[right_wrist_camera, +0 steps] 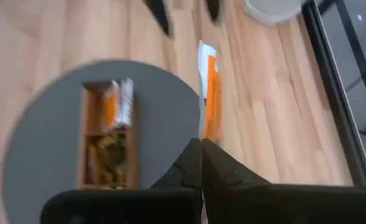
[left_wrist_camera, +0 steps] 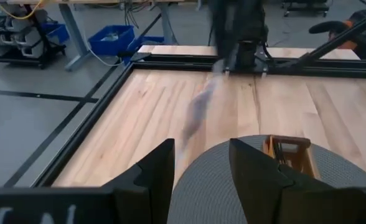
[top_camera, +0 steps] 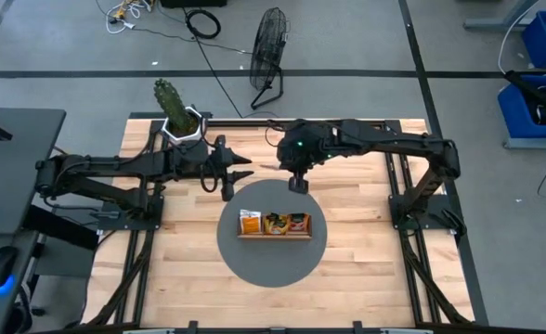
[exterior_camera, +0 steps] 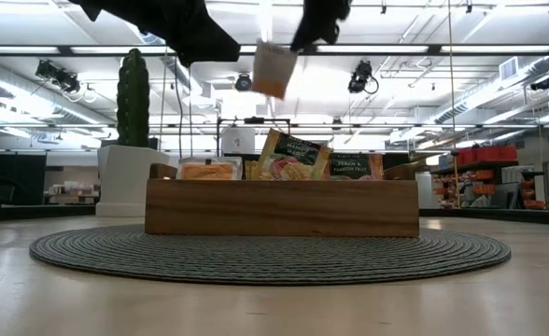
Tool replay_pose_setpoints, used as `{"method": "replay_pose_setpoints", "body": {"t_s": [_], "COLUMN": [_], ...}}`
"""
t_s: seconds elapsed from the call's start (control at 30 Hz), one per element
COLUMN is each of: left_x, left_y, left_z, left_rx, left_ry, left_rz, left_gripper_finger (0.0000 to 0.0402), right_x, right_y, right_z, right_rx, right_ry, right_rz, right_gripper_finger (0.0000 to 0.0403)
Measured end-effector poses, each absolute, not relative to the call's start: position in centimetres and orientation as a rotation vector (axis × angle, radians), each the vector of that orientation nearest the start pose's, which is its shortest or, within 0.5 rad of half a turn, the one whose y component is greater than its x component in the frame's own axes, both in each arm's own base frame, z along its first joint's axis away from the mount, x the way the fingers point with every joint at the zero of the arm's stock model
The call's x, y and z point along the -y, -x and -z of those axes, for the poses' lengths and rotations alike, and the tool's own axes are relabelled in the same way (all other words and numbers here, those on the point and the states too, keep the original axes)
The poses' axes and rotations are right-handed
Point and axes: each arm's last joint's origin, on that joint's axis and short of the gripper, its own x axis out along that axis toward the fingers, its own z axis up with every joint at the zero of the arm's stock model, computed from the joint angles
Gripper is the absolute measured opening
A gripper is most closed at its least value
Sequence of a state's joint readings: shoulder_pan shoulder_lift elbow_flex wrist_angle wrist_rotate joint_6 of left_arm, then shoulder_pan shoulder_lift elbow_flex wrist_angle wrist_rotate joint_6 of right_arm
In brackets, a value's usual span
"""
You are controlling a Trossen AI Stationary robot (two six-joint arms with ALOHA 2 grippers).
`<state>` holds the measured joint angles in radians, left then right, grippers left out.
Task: Pick & Place Tea
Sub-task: Put the white orange tea bag into the left section of the wooden organizer
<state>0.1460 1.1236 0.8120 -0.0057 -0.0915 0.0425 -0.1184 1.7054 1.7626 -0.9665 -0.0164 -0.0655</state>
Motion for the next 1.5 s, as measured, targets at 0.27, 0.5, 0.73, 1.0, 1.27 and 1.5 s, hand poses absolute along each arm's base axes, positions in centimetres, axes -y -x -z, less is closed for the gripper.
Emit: {"method": "replay_pose_setpoints", "body": {"t_s": [0.27,0.5,0.73,1.0,1.27,1.5], "left_x": [-3.9,-3.7,-3.3,-3.0,-2.7,-2.7], "left_y": [-24.8,-24.9,-24.9,-24.9,-24.0,-24.0], "left_z": [-30.0,-30.0,-29.9,-29.6,-29.0,-29.1], "left_rx": [-0.245,-0.241,-0.258,-0.287,-0.382,-0.386], "left_ry": [-0.023,-0.029,-0.109,-0.129,-0.159,-0.152], "left_rz": [-0.204,-0.144,-0.035,-0.01,0.017,0.016], "left_gripper_finger": [0.0156,0.0156,0.0156,0.0156,0.0156,0.0156], "right_x": [2.4,2.4,2.3,2.3,2.3,2.1], "right_y": [-35.4,-36.3,-37.1,-37.3,-37.0,-37.1], "right_z": [-37.1,-36.0,-35.9,-35.4,-35.3,-35.3], "right_rx": [-0.899,-0.924,-0.884,-0.907,-0.938,-0.929], "right_ry": [-0.051,-0.069,-0.094,-0.102,-0.112,-0.136], "right_rz": [0.039,0.03,-0.022,-0.031,-0.027,-0.056], "right_gripper_finger": [0.0,0.0,0.0,0.0,0.0,0.0]}}
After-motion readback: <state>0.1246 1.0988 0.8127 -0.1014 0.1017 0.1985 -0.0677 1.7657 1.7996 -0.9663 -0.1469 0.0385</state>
